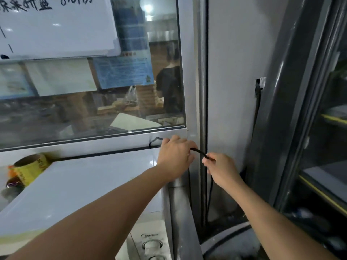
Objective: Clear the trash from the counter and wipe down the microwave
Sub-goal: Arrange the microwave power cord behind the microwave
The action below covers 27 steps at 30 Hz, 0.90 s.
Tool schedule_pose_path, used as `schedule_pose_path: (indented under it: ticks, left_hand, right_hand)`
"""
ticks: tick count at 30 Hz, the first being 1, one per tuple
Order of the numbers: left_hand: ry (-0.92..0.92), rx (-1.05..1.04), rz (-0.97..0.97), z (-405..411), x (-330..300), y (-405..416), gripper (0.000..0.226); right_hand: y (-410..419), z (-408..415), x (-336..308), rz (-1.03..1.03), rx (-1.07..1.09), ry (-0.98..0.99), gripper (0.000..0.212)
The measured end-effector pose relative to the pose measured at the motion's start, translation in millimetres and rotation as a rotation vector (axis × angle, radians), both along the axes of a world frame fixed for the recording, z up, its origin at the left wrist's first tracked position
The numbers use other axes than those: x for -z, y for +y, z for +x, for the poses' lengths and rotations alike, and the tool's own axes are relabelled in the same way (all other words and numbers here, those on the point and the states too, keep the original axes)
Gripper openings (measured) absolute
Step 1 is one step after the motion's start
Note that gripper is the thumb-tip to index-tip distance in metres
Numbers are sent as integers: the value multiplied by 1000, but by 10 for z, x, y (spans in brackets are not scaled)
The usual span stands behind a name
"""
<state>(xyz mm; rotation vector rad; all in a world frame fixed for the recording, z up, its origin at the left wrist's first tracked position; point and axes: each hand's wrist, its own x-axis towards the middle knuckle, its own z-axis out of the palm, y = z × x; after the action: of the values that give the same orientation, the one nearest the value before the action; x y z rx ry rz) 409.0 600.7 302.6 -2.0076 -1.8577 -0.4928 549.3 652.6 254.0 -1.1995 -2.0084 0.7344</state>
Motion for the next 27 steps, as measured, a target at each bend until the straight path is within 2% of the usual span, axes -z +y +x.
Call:
schedule_pose_path:
  ticks: [6, 10, 12, 17, 22, 27]
  left_hand:
    - [-181, -32, -7, -209, -262, -250, 17]
    - [-346, -11, 37, -407, -410, -423, 16]
    - [-378, -8, 35, -500, -451, -491, 15]
    - [-372, 24, -8, -592, -457, -664, 16]
    - [-335, 109, -40, -513, -507, -858, 16]
    - [-271, 99, -40, -354, -586, -1093, 19]
  right_hand:
    - [-259, -162, -17, 61, -53, -86, 10]
    - [-234, -209, 249, -60, -7, -226, 18]
    - [-210, -224, 305, -138, 10, -206, 20]
    - [-246, -208, 122, -142, 80, -74, 20]
    - [-455, -157, -227, 18, 103, -76, 16]
    - [-832, -274, -538, 196, 112, -112, 14]
